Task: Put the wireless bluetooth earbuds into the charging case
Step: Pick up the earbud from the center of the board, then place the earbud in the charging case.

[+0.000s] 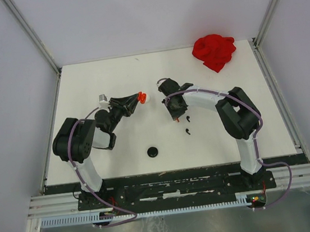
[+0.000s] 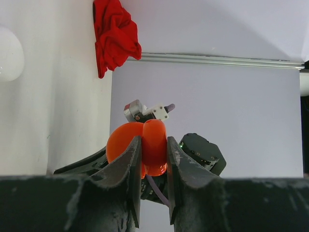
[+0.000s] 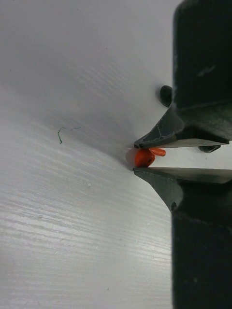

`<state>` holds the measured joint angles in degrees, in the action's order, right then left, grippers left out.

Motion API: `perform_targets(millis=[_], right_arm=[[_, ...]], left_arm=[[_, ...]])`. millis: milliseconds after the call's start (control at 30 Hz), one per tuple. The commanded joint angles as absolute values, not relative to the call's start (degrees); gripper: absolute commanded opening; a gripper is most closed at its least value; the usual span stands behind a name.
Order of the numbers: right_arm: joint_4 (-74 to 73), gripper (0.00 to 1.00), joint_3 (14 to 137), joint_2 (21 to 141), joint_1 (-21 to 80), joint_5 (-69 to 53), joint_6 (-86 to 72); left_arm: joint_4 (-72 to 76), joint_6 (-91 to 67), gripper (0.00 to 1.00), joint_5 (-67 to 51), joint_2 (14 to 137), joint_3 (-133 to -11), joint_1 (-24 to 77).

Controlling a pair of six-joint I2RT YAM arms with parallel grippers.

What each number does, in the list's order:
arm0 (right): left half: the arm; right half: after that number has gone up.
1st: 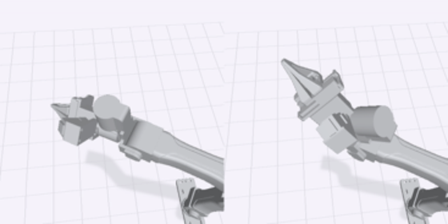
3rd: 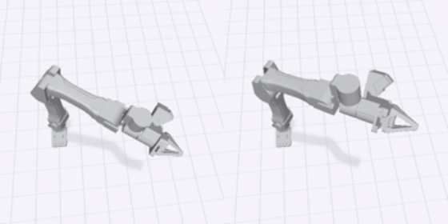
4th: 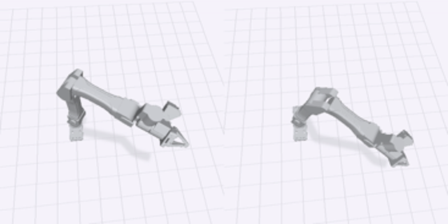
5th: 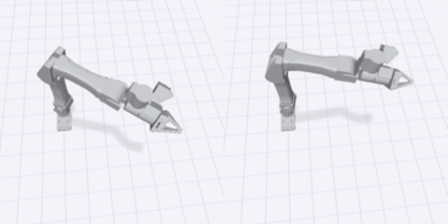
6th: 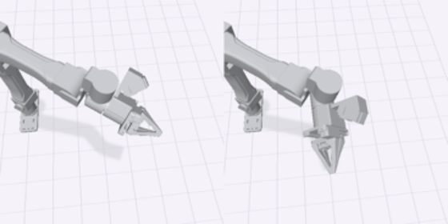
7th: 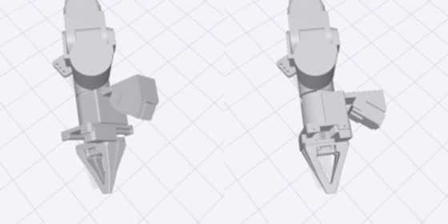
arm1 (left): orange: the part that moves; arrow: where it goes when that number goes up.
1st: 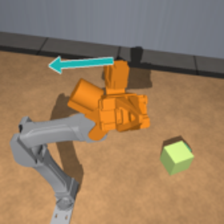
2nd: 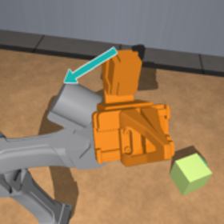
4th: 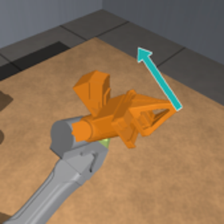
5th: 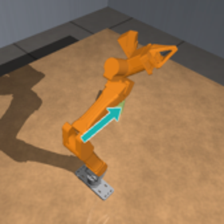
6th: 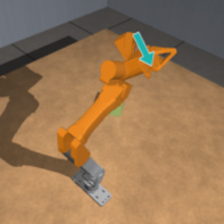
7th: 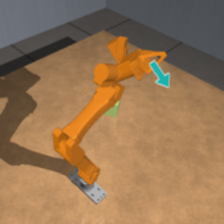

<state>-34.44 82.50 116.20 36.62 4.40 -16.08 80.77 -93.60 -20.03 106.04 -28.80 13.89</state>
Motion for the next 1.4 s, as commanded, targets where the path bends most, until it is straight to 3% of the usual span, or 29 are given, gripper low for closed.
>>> perform_targets(millis=[0,433,967,1367], right_arm=[[-30.08,0.12,83.05,111.11,36.48,6.97,-13.76],[-6.19,0.04,72.47,96.09,36.48,6.64,-8.92],[46.06,0.04,47.37,85.83,36.51,-0.6,-3.0],[53.32,0.02,45.11,88.14,36.52,-5.52,-0.27]], left_arm=[[84.44,-93.43,0.03,-20.92,106.56,-29.87,13.62],[80.96,-92.87,0.03,-22.91,107.44,-32.43,14.71],[73.58,-91.84,0.03,-31.02,110.86,-42.59,18.58],[75.46,-96.59,0.03,-37.65,116.93,-48.6,20.45]])
